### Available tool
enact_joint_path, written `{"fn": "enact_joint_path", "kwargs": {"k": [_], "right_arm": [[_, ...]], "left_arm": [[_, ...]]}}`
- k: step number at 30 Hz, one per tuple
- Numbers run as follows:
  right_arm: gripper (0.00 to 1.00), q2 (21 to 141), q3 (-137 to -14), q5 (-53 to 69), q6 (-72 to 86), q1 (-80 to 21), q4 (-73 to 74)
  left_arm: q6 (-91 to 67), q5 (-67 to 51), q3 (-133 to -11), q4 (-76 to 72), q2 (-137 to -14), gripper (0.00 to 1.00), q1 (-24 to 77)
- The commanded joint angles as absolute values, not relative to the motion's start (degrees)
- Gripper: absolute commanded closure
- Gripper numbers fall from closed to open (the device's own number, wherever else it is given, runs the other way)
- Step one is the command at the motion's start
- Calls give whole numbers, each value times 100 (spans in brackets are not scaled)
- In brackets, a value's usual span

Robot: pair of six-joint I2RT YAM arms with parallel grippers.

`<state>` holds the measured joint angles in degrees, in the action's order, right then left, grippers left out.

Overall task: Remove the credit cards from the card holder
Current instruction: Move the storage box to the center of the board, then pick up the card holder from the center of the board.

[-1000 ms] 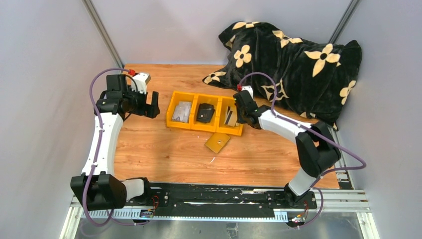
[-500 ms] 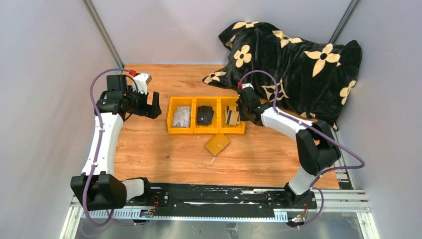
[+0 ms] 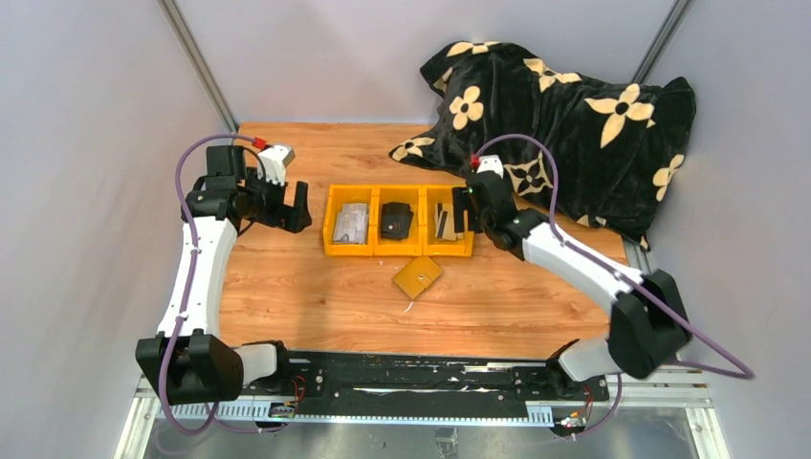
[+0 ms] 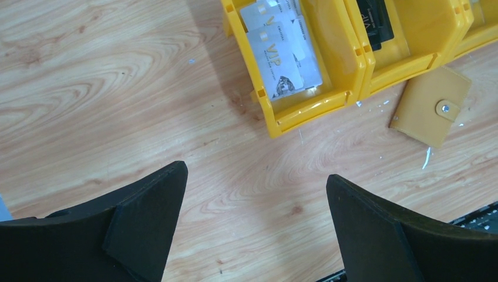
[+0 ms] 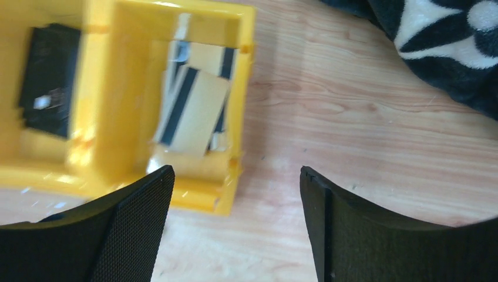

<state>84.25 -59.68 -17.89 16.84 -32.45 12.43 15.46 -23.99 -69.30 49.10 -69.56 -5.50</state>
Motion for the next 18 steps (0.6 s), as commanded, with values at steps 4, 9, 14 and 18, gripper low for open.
{"fn": "enact_joint_path", "kwargs": {"k": [4,9,14,18], "right_arm": [[17,7456,-5220,-2584,2661,-4870,1596],[16,8040,-5316,-2649,3271,-5717,1674],[15,9000,-5974,-2999,3074,-6325,1720],[15,9731,-6689,-3062,2934,-6422,1858]], "left_arm": [[1493,-2595,-7099,5075,-6846,0,-571],[1378,-2661,-7200,5142,-6772,0,-571],[1319,-2672,-7191,5210,-6625,0,-571],[1351,-2583,-7190,5276,-6470,0,-571]]}}
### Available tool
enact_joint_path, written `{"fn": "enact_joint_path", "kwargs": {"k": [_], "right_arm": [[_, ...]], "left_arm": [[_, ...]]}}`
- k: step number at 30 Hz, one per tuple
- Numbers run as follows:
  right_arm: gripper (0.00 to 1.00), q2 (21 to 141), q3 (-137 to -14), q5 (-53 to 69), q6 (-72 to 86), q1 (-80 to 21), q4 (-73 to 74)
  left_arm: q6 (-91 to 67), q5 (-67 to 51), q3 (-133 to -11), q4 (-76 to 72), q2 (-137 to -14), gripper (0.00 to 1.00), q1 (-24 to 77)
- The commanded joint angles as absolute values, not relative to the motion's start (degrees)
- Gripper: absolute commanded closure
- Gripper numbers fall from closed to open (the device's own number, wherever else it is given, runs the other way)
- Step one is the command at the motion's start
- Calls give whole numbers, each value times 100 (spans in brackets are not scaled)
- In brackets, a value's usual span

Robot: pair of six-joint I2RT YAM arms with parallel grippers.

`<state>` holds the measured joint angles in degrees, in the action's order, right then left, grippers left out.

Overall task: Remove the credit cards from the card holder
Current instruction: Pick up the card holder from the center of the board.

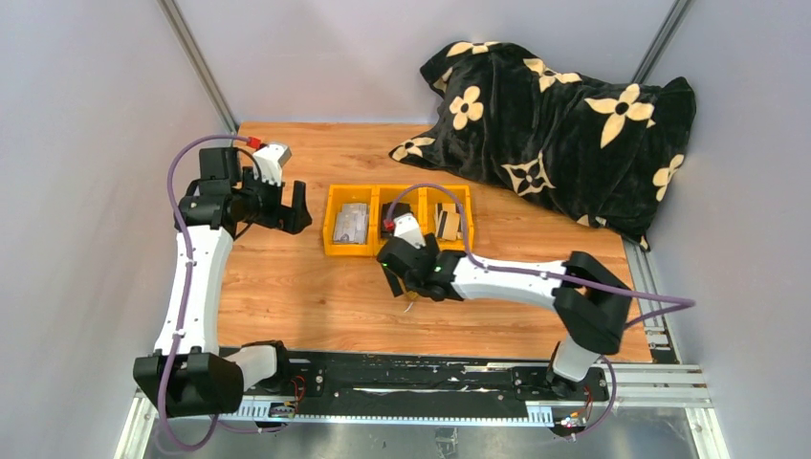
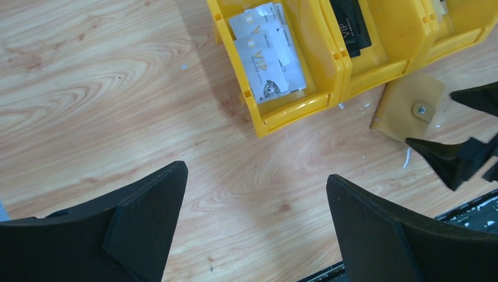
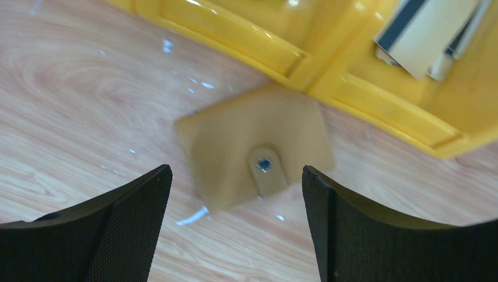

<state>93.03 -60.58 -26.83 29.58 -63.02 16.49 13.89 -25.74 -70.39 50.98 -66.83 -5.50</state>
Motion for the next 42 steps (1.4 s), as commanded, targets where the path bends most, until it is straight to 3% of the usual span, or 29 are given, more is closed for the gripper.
{"fn": "enact_joint_path", "kwargs": {"k": [1,9,15,28,37,42], "right_arm": [[16,9885,-6803,-3047,2895,-6424,1845],[17,10695,-7098,-2880,2786,-6421,1719],[18,10775,-6615,-2512,2874,-6436,1443],[23,9859,-5568,-1707,2515,-7477,1065],[18,9167,-5760,-2555,3220,-7598,2156],[20,8927,-5655,-2511,3888,-7610,2601]], "left_arm": [[1362,-2571,-7195,5312,-6435,0,-571],[1523,-2351,-7081,5370,-6145,0,-567],[1537,-2339,-7023,5381,-6090,0,-571],[1410,-2551,-7022,5379,-6032,0,-567],[1379,-2514,-7035,5384,-5933,0,-571],[1406,-2525,-7022,5384,-5867,0,-571]]}}
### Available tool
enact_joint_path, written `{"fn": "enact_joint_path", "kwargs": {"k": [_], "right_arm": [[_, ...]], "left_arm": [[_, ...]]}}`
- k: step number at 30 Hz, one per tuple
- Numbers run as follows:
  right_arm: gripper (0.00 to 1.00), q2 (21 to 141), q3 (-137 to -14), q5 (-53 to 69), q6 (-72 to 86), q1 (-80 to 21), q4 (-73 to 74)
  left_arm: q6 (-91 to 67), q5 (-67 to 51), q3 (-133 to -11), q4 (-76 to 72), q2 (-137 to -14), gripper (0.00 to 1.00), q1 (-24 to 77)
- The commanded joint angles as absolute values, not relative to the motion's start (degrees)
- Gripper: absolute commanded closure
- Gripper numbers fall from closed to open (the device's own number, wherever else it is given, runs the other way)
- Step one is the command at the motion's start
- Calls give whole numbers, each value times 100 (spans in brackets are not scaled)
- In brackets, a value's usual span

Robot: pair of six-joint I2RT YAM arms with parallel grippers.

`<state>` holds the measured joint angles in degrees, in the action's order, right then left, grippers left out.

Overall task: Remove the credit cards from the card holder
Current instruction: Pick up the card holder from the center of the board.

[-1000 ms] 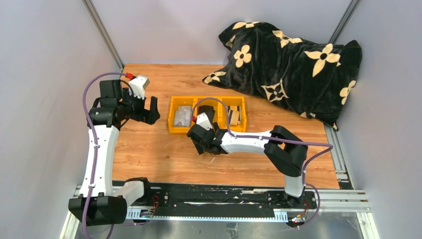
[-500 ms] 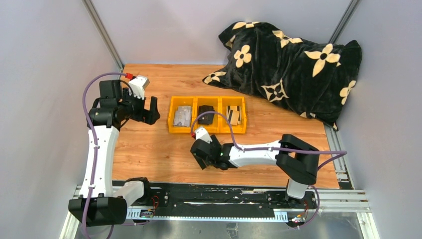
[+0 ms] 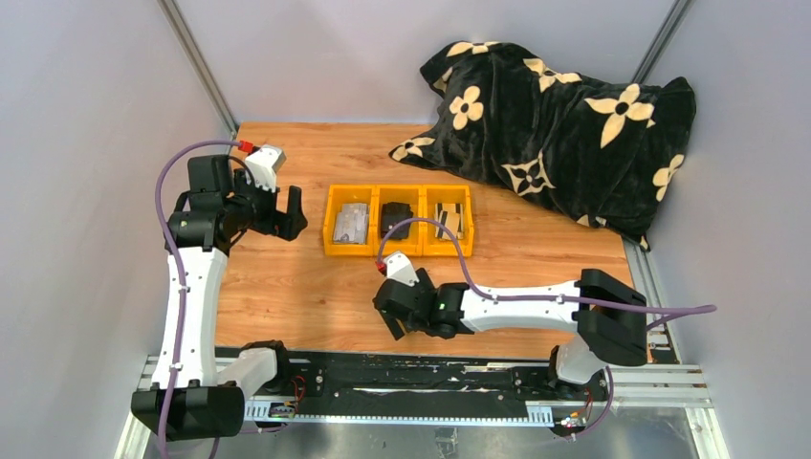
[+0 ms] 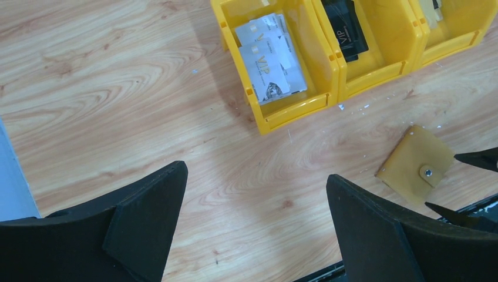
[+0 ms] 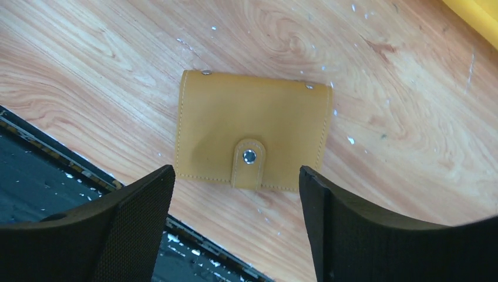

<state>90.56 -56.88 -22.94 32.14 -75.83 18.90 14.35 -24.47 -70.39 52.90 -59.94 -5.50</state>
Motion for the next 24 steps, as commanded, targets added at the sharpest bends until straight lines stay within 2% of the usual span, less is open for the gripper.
{"fn": "enact_joint_path", "kwargs": {"k": [1,8,14,19,24], "right_arm": [[22,8925,-5608,-2494,4007,-7611,2689],[31,8836,-5178,-2372,4517,-7611,2666],[34,9035,-5387,-2551,4515,-7613,2598],[46,9369,-5664,-2930,4489,-7584,2818],[48,9095,-5328,-3127,4545,-7309,2909]], "left_arm": [[1408,-2523,-7022,5381,-5871,0,-567],[1408,-2558,-7010,5380,-5836,0,-571],[1378,-2562,-7027,5379,-5814,0,-571],[1399,-2528,-7058,5395,-5698,0,-570],[1426,-2521,-7046,5423,-5673,0,-571]]}}
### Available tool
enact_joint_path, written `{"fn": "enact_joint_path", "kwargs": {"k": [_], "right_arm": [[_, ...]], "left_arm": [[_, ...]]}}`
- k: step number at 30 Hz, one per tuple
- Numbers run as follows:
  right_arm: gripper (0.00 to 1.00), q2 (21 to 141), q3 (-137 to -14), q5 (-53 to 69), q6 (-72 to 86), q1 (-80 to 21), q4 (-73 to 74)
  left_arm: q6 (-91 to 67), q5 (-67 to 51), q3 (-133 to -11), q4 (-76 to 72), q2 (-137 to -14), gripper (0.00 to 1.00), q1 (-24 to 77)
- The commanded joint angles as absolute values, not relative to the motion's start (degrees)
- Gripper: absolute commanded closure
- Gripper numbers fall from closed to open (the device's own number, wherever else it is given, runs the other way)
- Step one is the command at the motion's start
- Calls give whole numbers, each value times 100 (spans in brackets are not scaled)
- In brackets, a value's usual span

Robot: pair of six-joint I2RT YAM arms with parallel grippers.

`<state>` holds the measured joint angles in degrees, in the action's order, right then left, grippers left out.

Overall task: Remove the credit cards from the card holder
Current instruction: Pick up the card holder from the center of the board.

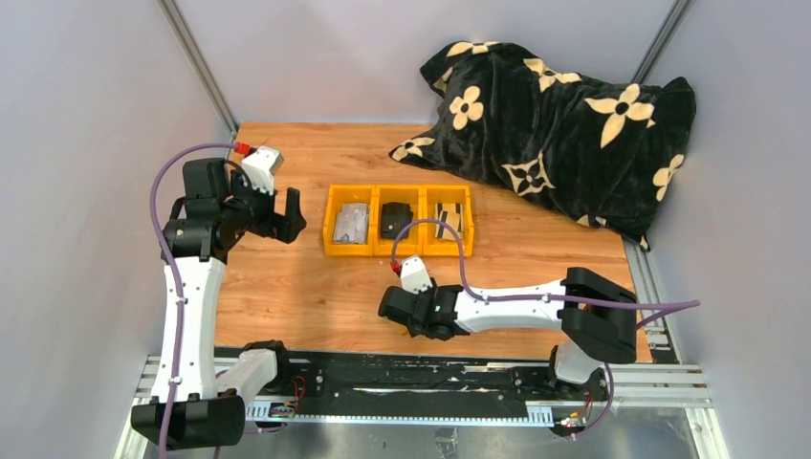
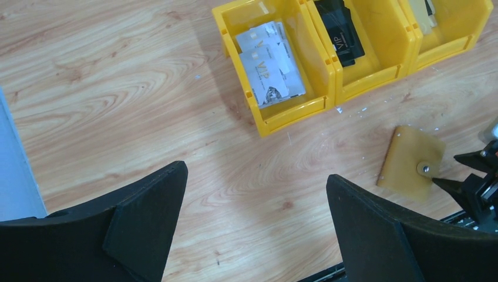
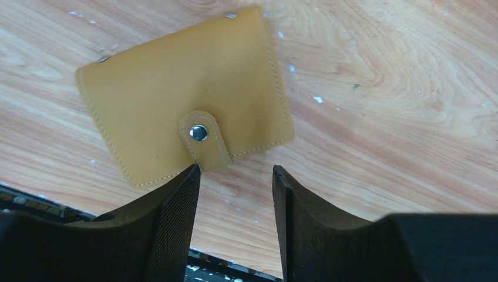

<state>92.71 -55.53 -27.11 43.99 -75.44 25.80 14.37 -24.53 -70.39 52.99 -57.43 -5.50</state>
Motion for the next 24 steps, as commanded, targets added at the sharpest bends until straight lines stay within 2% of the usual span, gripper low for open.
{"fn": "enact_joint_path", "kwargs": {"k": [1,8,10,13,17,24], "right_arm": [[48,9050,-5257,-3146,4556,-7241,2975],[48,8287,-4753,-3166,4408,-6733,3017],[45,8142,-4756,-3061,4345,-6722,2990],[31,7972,-4787,-2567,4303,-6732,2727],[18,7793,-4775,-1693,4362,-6728,1936],[13,8643,-5386,-1502,4735,-6717,2172]], "left_arm": [[1414,-2527,-7050,5423,-5677,0,-571],[1359,-2631,-7093,5423,-5690,0,-565],[1349,-2657,-7098,5427,-5700,0,-565],[1315,-2705,-7093,5423,-5722,0,-571],[1307,-2720,-7075,5425,-5726,0,-571],[1344,-2695,-7059,5423,-5655,0,-571]]}}
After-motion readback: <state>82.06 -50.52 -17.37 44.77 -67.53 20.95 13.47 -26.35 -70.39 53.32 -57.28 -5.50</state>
